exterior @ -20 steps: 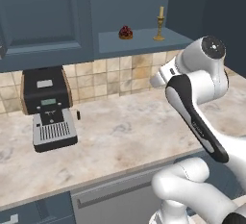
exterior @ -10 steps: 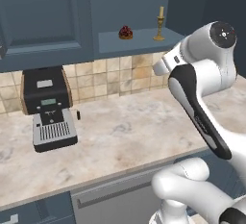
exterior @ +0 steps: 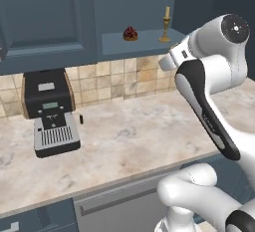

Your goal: Pick the candle and candle from the dining table and place them in the open cabinet. Close the cabinet after placing the objects.

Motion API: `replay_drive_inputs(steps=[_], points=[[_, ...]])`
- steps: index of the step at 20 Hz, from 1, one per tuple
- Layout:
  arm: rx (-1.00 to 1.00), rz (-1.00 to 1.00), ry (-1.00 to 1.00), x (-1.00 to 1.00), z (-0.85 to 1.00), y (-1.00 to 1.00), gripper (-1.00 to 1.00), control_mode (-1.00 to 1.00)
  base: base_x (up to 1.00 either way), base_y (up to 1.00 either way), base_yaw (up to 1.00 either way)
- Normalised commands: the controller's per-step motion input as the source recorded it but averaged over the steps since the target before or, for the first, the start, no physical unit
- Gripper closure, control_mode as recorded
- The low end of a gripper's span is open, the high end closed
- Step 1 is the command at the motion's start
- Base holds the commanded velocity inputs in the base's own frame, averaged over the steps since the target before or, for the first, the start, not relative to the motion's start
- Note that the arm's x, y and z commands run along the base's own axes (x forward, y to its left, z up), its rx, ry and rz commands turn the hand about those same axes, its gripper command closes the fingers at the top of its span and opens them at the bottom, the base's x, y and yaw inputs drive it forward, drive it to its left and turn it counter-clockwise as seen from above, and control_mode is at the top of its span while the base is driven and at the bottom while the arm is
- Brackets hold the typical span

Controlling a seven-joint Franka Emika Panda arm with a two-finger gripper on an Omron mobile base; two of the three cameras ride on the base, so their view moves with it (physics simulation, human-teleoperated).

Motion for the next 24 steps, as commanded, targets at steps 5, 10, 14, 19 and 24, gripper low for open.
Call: replay_drive_inputs(steps=[5, 10, 14, 19, 24], points=[[0.0, 0.0, -0.01, 0.08, 0.04, 0.0, 1.0, -1.0, 0.0, 0.0, 0.0], [0.0, 0.0, 0.0, 0.31, 0.0, 0.0, 1.0, -1.0, 0.0, 0.0, 0.0], [0.02, 0.0, 0.0, 0.42, 0.0, 0.0, 1.0, -1.0, 0.0, 0.0, 0.0], [0.03, 0.0, 0.0, 0.49, -0.05, 0.0, 1.0, -1.0, 0.0, 0.0, 0.0], [0.03, 0.0, 0.01, 0.5, -0.12, 0.0, 1.0, -1.0, 0.0, 0.0, 0.0]])
